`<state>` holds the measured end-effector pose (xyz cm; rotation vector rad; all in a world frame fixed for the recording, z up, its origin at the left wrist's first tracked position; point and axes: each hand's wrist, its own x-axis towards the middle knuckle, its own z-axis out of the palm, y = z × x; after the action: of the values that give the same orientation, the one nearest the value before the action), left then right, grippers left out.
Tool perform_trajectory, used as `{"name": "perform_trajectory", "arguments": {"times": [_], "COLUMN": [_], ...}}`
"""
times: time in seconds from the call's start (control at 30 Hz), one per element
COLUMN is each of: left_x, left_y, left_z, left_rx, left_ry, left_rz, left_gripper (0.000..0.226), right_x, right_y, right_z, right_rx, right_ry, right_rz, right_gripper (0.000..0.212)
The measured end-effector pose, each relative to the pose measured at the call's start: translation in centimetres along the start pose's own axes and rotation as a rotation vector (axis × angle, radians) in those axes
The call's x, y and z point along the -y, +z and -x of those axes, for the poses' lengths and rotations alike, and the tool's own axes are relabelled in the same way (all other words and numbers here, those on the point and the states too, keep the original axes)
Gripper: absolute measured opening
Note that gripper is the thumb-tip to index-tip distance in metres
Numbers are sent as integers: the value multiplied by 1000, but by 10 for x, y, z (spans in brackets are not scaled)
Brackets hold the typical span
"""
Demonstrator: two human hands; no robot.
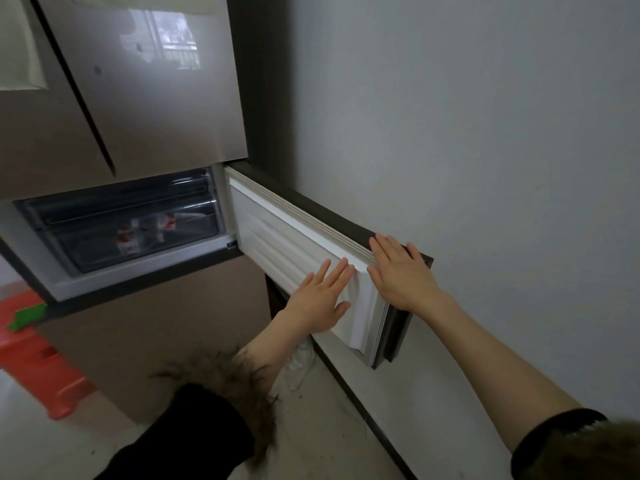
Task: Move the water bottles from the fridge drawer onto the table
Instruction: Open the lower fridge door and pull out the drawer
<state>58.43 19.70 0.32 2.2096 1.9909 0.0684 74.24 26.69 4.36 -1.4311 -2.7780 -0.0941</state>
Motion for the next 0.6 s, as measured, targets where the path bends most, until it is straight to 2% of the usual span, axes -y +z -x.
{"name": "perform_trajectory", "arguments": {"times": [0.13, 0.37, 0.6], "left_x": [-5, 8, 65], "left_y": [-9, -10, -6], "left_z": [-21, -23, 28], "left_rx": [39, 27, -102], "left_ry": [12, 0, -137], "left_rz": [-14, 65, 265], "left_gripper": [65, 62, 53], "right_x": [-13, -15, 46], "right_y": [1, 4, 10], "right_z": [-12, -17, -24], "right_rx": [55, 24, -63], "right_ry": [71, 157, -7], "right_rz": [67, 87, 56], "right_gripper": [63, 65, 60]}}
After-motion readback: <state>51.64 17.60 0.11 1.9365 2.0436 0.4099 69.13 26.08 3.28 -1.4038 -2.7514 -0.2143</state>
